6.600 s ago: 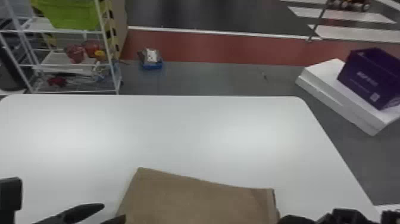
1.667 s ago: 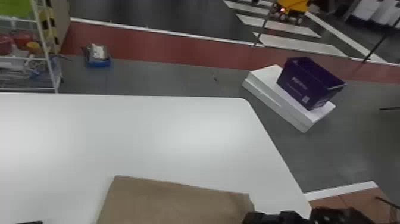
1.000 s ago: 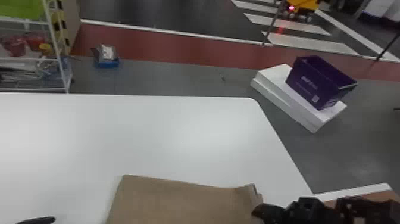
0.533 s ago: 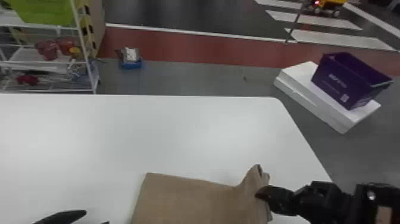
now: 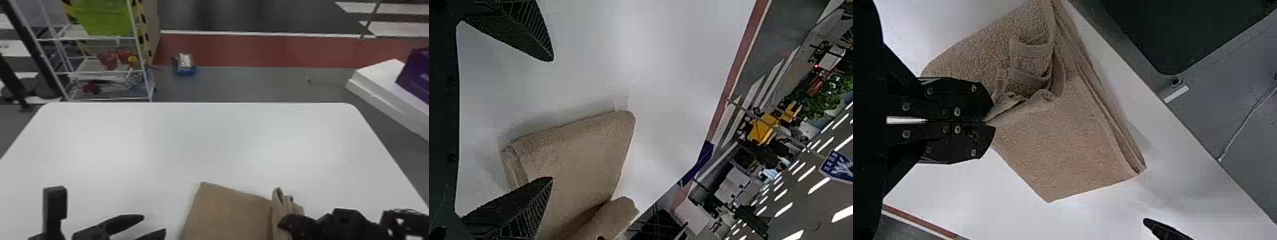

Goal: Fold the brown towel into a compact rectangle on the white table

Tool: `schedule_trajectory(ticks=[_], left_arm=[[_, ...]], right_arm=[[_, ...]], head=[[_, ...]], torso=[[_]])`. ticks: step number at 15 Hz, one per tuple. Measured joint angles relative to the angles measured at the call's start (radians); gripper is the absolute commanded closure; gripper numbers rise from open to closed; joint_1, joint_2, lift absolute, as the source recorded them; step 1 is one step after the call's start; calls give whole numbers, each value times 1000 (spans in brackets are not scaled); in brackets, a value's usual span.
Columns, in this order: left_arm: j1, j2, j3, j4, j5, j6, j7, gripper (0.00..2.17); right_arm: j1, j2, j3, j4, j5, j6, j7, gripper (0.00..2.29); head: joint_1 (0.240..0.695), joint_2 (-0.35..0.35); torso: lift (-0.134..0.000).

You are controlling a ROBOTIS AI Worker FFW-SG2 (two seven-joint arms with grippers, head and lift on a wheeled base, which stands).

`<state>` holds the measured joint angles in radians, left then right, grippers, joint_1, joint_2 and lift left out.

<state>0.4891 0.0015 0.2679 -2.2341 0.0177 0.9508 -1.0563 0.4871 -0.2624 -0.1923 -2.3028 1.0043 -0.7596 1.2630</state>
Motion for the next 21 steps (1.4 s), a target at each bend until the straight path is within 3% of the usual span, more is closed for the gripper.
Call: schedule_trajectory(ticks=[1, 4, 9, 11, 12, 13, 14, 15, 16, 19, 21], left_arm=[[0, 0, 1, 2, 1, -2, -1, 26], [-1, 0, 2, 6, 4, -6, -1, 26], [-2, 0, 1, 7, 3, -7, -5, 26], [-1, 0, 0, 2, 2, -7, -7, 26], [-1, 0, 2, -2, 2, -7, -8, 26], [1, 0, 4, -5, 2, -7, -8, 26], [1, 0, 4, -7, 3, -7, -8, 26], [2, 0, 4, -9, 3, -7, -8, 26], [2, 0, 2, -10, 3, -7, -8, 26], [1, 0, -4, -16, 2, -5, -7, 26], [1, 0, -5, -19, 1, -4, -8, 26]], right_arm=[[0, 4, 10, 2, -2, 16, -5, -2], [-2, 24, 35, 8, -24, 107, -43, 43], [-5, 59, 61, 44, -28, 131, -93, 66], [0, 66, 66, 44, -41, 133, -84, 137], [11, 65, 64, 32, -53, 133, -45, 306], [28, 63, 57, 12, -85, 143, 32, 518], [45, 62, 48, -10, -126, 165, 91, 866], [65, 61, 35, -39, -176, 204, 91, 1609], [82, 60, 23, -61, -222, 243, 91, 1990], [120, 59, -32, -107, -390, 436, 92, 2017], [147, 57, -42, -120, -415, 498, 91, 2152]], head=[[695, 9], [695, 36], [695, 64], [695, 71], [695, 73], [695, 73], [695, 62], [695, 64], [695, 63], [695, 33], [695, 20]], torso=[[-123], [-123], [-123], [-123], [-123], [-123], [-123], [-123], [-123], [-123], [-123]])
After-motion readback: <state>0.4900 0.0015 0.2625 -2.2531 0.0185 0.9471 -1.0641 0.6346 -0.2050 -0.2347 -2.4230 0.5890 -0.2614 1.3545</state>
